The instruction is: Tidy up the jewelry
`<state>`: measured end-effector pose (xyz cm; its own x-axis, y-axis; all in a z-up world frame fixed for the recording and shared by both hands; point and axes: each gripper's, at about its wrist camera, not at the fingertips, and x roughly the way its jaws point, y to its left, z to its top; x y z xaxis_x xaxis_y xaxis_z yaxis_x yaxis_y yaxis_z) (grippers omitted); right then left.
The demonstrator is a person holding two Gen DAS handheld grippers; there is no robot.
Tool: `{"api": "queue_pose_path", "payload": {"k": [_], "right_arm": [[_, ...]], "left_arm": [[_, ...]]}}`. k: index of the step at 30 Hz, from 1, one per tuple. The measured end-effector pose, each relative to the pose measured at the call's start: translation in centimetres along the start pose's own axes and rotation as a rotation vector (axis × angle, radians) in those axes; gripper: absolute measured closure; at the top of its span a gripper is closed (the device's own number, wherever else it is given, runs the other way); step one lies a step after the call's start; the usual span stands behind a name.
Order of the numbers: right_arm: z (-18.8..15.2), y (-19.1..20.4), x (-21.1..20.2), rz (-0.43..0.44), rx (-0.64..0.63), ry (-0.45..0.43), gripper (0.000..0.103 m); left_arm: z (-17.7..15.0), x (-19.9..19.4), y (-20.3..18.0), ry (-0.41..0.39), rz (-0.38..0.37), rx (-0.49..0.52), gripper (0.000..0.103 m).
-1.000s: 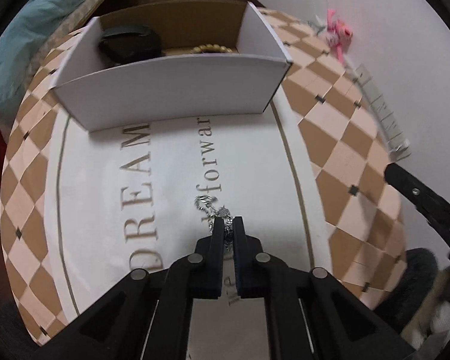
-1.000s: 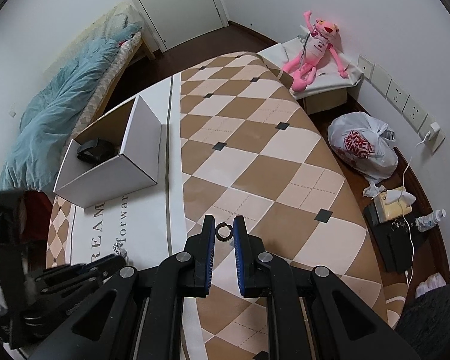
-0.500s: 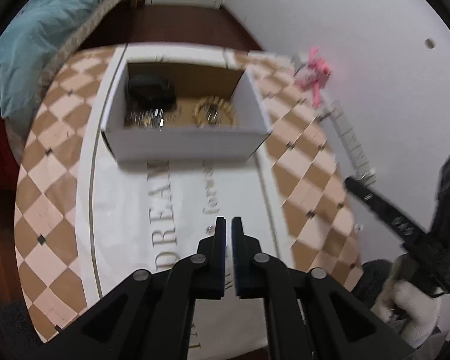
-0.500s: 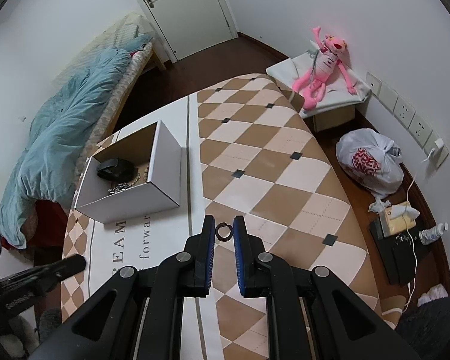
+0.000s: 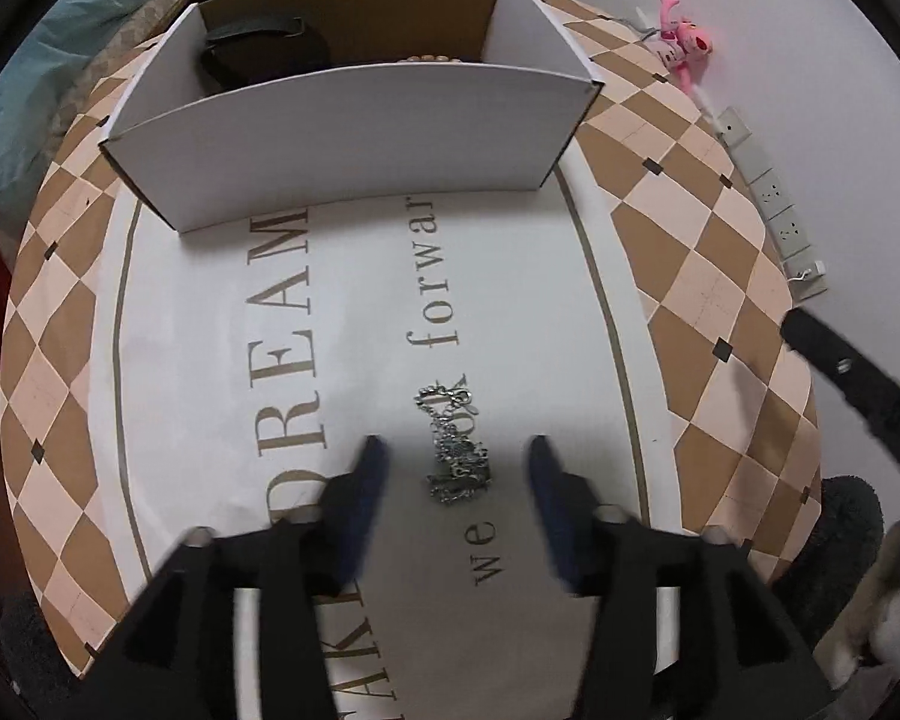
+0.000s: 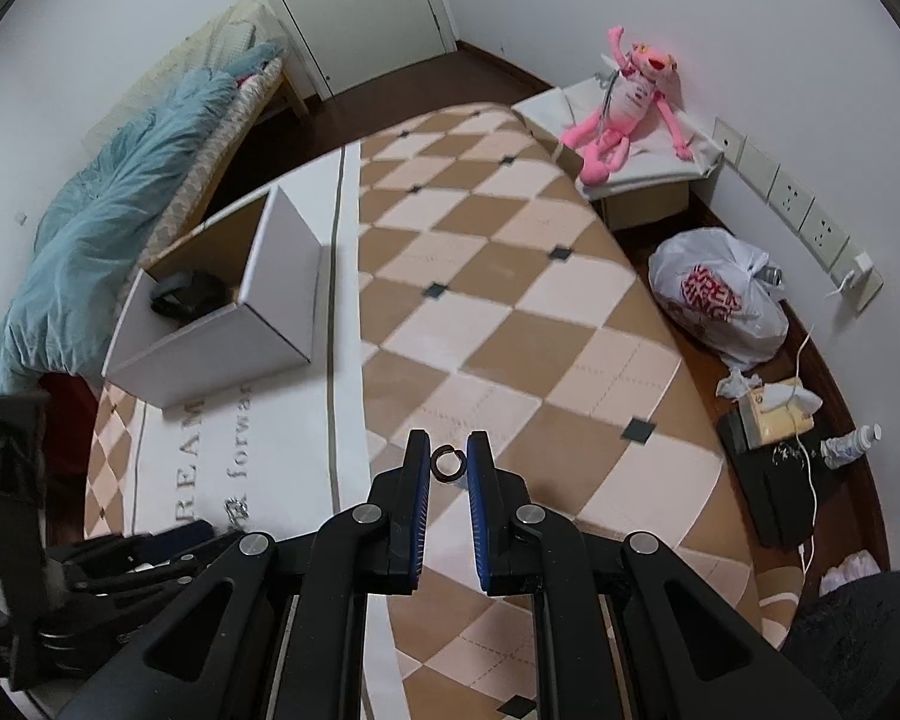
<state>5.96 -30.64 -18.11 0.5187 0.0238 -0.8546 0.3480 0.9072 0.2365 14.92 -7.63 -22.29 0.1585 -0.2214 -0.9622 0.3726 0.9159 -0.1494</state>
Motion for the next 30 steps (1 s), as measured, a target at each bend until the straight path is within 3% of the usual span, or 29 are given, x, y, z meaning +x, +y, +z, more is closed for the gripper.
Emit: {"api": "queue_pose_path", "payload": {"k": [12, 14, 15, 16, 20, 30], "right_arm": [[-3.2, 0.8, 2.5, -0.035, -0.048, 0.052, 0.090], [-3.5, 0.8, 2.5, -0.037, -0.053, 0.052, 0.090], [-3.6, 0.9, 2.5, -0.039, -0.057, 0.052, 0.090], [-3.6, 0.9, 2.5, -0.041, -0.058, 0.049, 0.090], [-3.5, 1.1, 2.3, -0.042, -0.057, 0.041, 0.090], [-2.7, 1.2, 1.1, -0.024, -0.050, 0.010, 0.090]], "left_arm": [[-1.5, 0.8, -0.6, -0.109, 0.084, 0.041, 0.043], [-1.7, 0.7, -0.5, -0.139, 0.096, 0.045, 0.060], [-1.5, 0.8, -0.7, -0.149, 0.097, 0.045, 0.085], [-1.4, 0.8, -0.4, -0.150, 0.074, 0.039, 0.096], [-1.5, 0.6, 0.8, -0.158, -0.003, -0.014, 0.099], [-2.7, -2.5, 2.2, -0.204, -0.087, -0.052, 0.100]]}}
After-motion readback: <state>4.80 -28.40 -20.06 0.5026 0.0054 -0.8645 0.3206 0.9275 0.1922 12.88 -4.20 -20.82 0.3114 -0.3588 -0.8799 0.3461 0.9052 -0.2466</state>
